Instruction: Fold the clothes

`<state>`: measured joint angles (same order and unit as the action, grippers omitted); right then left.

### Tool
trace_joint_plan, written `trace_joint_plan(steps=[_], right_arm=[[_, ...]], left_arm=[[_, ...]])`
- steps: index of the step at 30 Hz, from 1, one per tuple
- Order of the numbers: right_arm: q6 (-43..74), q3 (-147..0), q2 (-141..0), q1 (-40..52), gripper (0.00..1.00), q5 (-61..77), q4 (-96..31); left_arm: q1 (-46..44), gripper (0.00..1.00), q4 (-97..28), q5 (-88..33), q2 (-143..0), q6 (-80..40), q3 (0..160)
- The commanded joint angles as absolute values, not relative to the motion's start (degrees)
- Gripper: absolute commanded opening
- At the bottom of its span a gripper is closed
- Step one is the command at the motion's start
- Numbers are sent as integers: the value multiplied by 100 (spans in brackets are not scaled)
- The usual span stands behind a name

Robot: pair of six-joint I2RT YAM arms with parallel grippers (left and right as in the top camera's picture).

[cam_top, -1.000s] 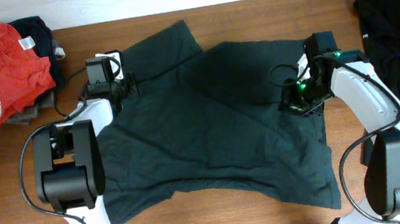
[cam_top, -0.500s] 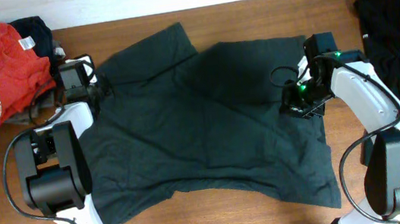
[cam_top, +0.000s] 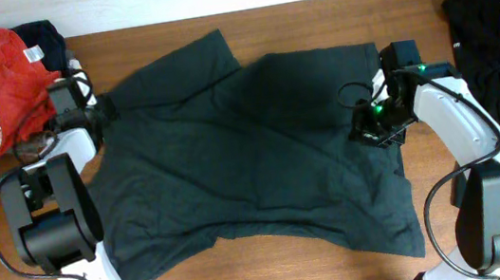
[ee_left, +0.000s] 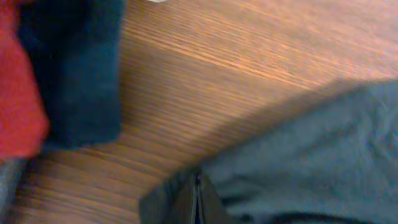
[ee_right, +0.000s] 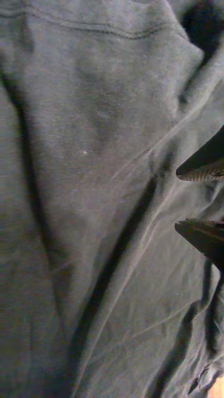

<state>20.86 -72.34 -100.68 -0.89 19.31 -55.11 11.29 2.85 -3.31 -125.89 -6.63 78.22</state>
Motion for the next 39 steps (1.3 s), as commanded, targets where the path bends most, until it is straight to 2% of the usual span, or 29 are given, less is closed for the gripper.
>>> trace_joint_plan(steps=[1, 3, 6, 9, 11, 13, 16, 17, 21, 22, 23, 29, 39], right_arm=[[2104, -7319, -10012, -115, 26, 1575, -5339], [2104, -7319, -10012, -117, 26, 1455, -5153], [2108, -7393, -10012, -226, 42, 1433, -4825], [2110, -7616, -10012, -436, 48, 1435, -4853], [2108, -7780, -10012, -631, 63, 1439, -4869], [2108, -7872, -10012, -794, 71, 1455, -4851], [2110, -7887, -10012, -1002, 73, 1500, -4727], [2108, -7887, -10014, -1031, 73, 1520, -4724], [2106, -7887, -10014, -1046, 73, 1629, -4759], [2106, -7887, -10014, -1039, 74, 1651, -4834], [2106, -7887, -10014, -1035, 74, 1649, -4915], [2102, -7881, -10014, -958, 75, 1647, -5343], [1968, -7870, -10014, -661, 75, 1623, -5669]], left_arm=[[1216, 2, 19, -301, -12652, -589, 8283], [1210, 2, -285, -370, -12628, -591, 8554], [1127, 5, -978, -672, -12503, -589, 9174], [1011, 6, -1424, -683, -12357, -587, 9690], [893, 18, -1745, -687, -12208, -589, 10154], [738, 27, -2003, -897, -12140, -591, 10578], [469, 45, -2038, -1772, -12138, -593, 10862], [370, 48, -1970, -1940, -12138, -593, 10866], [-215, 70, -1900, -2021, -12193, -596, 10866], [-506, 78, -1914, -2018, -12226, -596, 10866], [-696, 82, -1905, -1999, -12243, -593, 10866], [-1404, 82, -1616, -873, -12449, -545, 10897], [-1651, 81, -1087, -764, -13598, -423, 10901]])
